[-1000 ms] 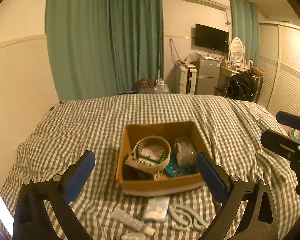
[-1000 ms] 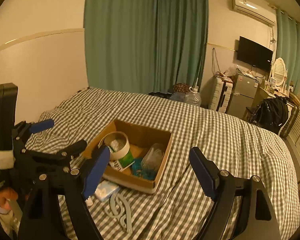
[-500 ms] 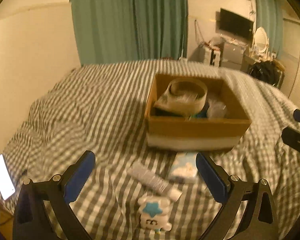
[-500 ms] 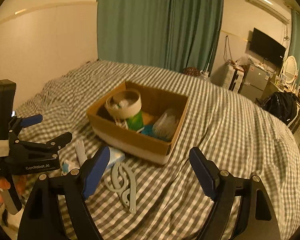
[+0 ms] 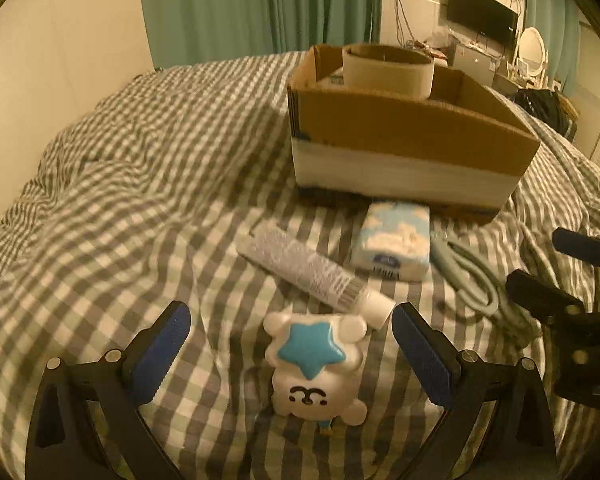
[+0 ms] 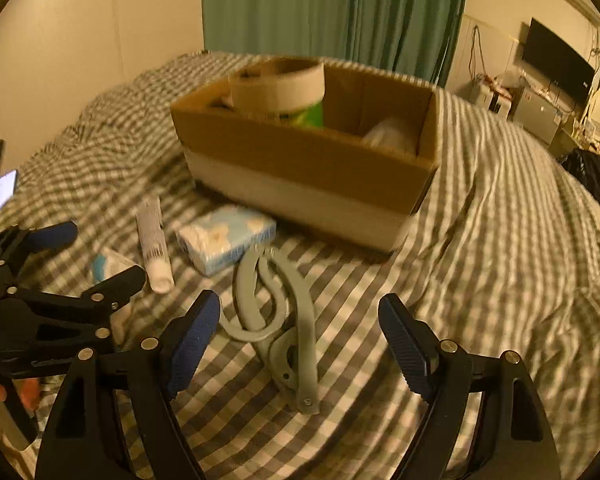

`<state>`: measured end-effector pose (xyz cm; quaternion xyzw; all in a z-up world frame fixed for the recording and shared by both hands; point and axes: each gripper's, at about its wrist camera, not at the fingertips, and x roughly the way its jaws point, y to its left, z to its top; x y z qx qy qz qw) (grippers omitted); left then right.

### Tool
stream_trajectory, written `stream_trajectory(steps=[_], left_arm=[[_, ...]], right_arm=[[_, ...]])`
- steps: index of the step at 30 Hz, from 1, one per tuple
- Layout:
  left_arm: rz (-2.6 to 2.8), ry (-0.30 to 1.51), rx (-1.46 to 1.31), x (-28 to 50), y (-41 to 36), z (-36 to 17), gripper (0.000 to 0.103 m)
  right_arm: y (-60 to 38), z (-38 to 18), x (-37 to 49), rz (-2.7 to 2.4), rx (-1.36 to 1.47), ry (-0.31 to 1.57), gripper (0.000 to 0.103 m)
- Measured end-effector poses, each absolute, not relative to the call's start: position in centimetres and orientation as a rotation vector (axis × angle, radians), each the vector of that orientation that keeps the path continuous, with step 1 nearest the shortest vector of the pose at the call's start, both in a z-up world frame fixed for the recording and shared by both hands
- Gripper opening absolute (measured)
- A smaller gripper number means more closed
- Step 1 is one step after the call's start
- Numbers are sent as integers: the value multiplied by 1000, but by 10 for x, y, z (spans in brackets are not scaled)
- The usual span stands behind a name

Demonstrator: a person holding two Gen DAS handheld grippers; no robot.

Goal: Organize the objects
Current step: 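Approach the star-faced toy with the left gripper and grey clips with the right, then grasp the white star-faced toy with the left gripper while the right grasps the grey clips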

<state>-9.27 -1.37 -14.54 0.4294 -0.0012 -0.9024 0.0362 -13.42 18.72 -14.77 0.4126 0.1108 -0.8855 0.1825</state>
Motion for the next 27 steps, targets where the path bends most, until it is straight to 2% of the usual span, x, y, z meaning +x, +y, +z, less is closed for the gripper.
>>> stream_trajectory(steps=[9,20,23,25,27], left_arm=[[-2760,-105,1386,-91,-4,-175,101],[-2833,-90,1441,-84,7,-175,64],[-2835,-102,1438,-81,8,-174,56],[-2833,-99,1440,-80,8,-173,46],[-2833,-89,1445,-80,5,-172,46]], right_arm=[[181,-180,-150,-2440,1263,287,82],[176,-191,-156,-2455,1283,205,80],[176,-192,-150,-2445,1284,197,68],[174,-193,-148,-2445,1294,223,49],[174,-193,-144,-2436,1295,225,45]])
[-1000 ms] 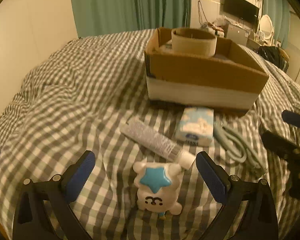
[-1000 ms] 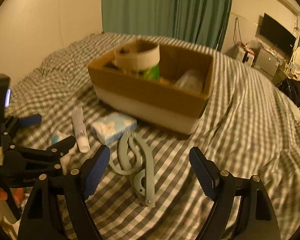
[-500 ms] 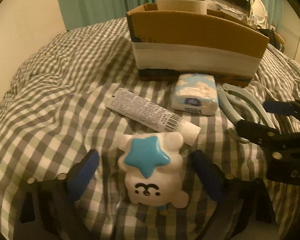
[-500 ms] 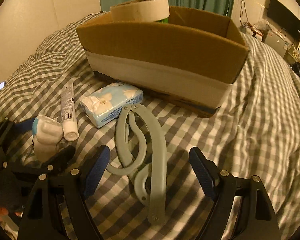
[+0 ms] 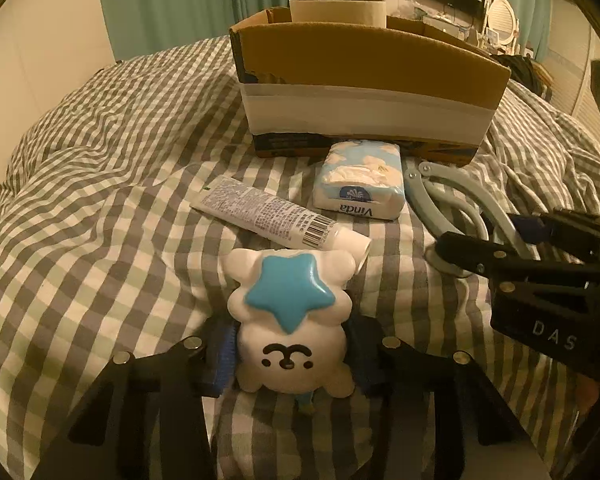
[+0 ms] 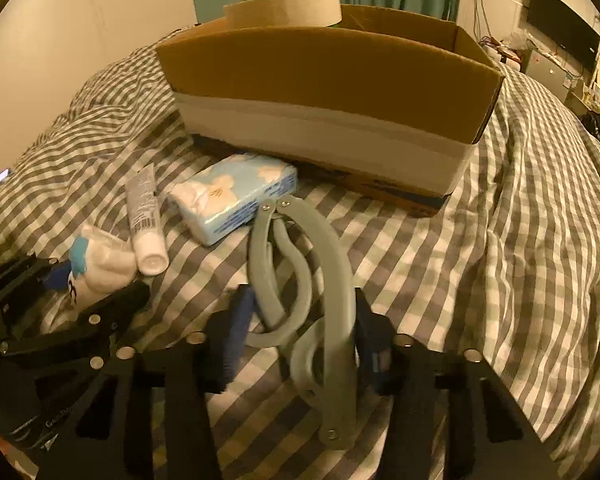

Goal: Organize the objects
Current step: 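Grasp the white star-faced toy with the left gripper while the right grasps the grey clips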

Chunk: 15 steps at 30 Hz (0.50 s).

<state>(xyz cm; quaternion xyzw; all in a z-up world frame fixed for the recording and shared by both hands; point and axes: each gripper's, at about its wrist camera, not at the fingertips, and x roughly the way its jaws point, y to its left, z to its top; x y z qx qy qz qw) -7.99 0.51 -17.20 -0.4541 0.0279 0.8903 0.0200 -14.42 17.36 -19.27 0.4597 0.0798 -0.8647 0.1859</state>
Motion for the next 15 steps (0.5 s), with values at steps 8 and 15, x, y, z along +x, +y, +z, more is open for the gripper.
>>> stream_trajectory(steps=[8,15], left_arm=[[2761,90,-1403,-69,4,-166,46],[2757,75,-1388,-63,3,-157,46]], right_arm=[[178,-180,-126,-2469,1255,206,27],[178,-161,-111,-2486,1185,199,13]])
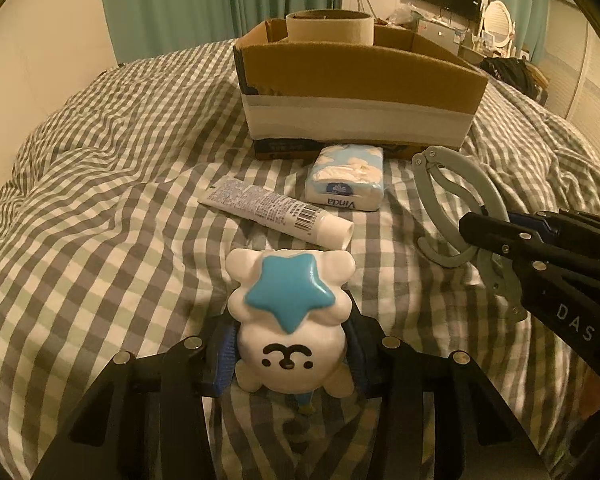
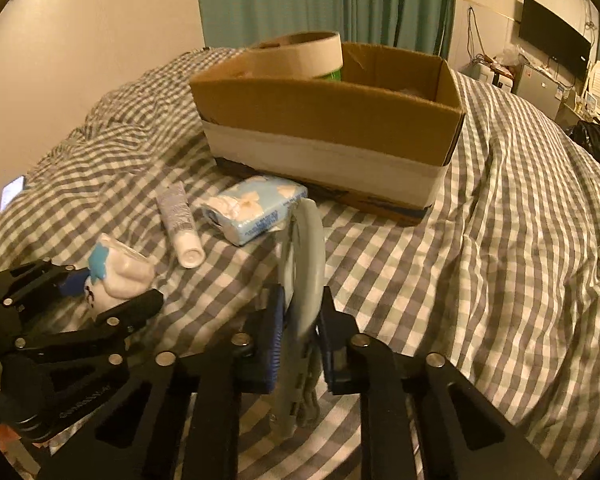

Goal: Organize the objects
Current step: 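Grasp the white star-faced toy with the left gripper while the right grasps the grey clips, then carry both items over the box and release them inside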

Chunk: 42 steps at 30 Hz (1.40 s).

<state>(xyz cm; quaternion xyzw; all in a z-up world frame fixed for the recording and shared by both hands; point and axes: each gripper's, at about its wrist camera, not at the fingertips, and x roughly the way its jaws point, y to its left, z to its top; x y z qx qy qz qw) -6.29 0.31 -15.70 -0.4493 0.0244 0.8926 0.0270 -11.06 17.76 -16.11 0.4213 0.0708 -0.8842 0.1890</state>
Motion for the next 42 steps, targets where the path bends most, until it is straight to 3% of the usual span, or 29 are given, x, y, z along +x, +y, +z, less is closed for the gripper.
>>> stream_trajectory(steps=[23,32,42], left_arm=[[2750,-35,-1267,-79,15,-98,46],[2784,-53,-1105,-133,19,-41,46],[2760,-56,-1010,-214,34,-10,46]], right_arm=[[199,-89,-91,-2572,965,100,8],[202,-25,-134,-2644,813,96,8],[202,-3,-203,-2671,802,72,8]])
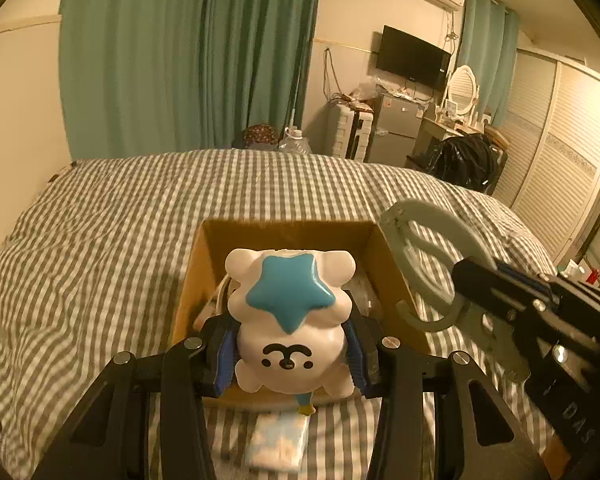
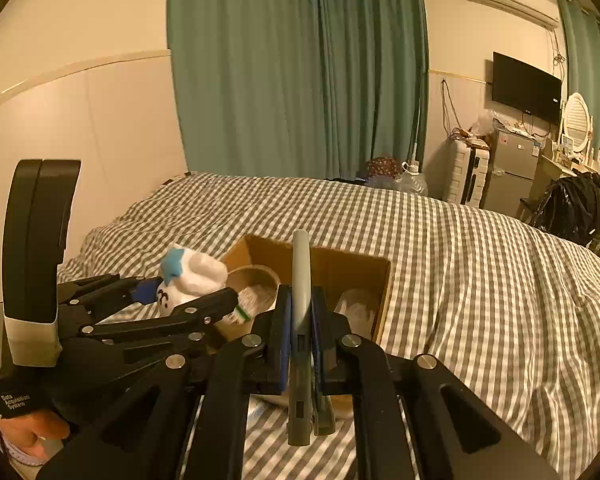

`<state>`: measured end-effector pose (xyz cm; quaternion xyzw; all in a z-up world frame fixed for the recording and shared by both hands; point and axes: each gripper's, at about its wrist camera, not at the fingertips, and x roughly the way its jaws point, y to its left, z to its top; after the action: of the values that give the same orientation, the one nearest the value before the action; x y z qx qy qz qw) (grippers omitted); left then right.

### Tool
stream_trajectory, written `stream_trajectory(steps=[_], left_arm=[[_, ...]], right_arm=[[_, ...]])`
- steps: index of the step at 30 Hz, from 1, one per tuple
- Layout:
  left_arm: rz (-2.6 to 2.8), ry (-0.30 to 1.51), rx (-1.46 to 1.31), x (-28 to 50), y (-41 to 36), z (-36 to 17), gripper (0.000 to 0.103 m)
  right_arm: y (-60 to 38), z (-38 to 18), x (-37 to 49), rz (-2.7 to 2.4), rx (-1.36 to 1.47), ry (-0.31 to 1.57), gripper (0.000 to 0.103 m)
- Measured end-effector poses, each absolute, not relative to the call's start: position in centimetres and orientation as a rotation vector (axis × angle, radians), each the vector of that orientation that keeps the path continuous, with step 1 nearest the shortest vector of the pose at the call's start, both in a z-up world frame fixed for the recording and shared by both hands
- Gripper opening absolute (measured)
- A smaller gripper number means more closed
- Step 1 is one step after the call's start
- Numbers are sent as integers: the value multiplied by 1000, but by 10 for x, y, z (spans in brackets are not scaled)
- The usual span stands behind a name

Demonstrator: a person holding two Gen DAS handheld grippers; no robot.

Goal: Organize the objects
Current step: 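Carry both items over the box and release them inside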

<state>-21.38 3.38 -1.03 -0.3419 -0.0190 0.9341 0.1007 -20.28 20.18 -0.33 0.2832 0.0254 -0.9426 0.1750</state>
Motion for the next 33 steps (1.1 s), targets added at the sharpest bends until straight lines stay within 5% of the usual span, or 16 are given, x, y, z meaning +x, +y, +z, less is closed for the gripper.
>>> stream_trajectory(steps=[20,23,28,33], left_arm=[[2683,-25,-1090,-316,61,-47,46],[2681,9,-1099,-314,60,-47,51],[2706,-36,-1099,-305,51,-40,74],[2754,-55,-1075,-285,42,-18,84]], right_arm=[[217,-71,-321,-2655,1075,-104,9],[223,-72,-319,-2657,1080,-140,10],[236,-54,-308,-2692,1023,-182,37],[240,-23,-283,-2721,963,-167,42]])
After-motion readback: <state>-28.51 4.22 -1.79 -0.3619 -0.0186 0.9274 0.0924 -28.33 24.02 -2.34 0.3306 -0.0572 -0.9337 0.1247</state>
